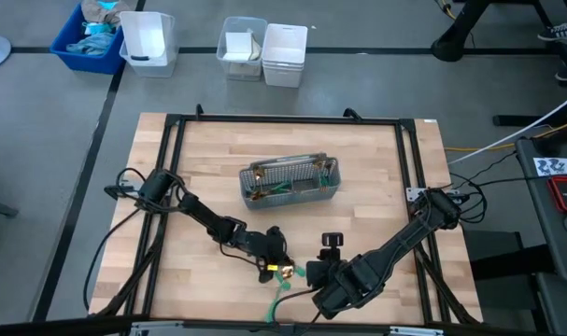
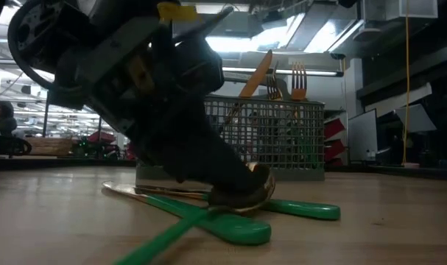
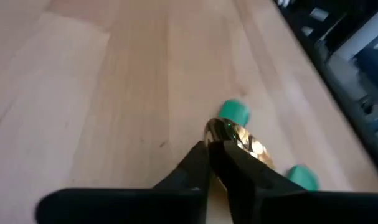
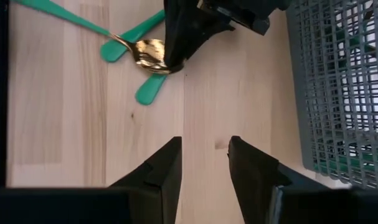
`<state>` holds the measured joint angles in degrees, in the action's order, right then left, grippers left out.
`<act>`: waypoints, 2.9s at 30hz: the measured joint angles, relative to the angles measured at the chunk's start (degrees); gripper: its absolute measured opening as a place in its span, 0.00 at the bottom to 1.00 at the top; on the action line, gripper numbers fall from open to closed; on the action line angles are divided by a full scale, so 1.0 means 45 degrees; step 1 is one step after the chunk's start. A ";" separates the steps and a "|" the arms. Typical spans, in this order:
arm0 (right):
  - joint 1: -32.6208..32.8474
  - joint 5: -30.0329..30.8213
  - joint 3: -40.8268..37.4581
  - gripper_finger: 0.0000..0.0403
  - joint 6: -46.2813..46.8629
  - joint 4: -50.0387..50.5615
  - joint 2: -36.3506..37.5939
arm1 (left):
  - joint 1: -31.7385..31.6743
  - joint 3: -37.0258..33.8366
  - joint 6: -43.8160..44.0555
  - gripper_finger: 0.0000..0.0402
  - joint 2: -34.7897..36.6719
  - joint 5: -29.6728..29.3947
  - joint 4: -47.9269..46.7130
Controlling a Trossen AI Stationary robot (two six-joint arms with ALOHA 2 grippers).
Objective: Sort silverware
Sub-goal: Put the green spoon in the gray silverware basket
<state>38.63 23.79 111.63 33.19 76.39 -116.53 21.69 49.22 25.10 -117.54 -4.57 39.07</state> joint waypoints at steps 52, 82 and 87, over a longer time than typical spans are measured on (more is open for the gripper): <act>-0.1964 0.4735 -0.9874 0.33 0.1327 -0.5317 0.7518 | -0.2612 -0.0763 -1.0765 0.00 1.5679 -0.7702 -0.9231; -0.2851 -0.2068 -1.3425 0.33 -0.3031 -1.7837 0.3887 | -0.3139 -0.4570 -0.6307 0.29 1.5593 -0.7589 -0.8825; -0.2846 -0.2068 -1.3425 0.33 -0.2725 -1.8450 0.3594 | -0.2917 -0.4505 -0.5661 0.34 1.5834 -0.7408 -0.8803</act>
<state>25.82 14.48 51.22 20.93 -6.63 -100.36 8.57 28.95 -0.38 -46.28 -37.91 -0.54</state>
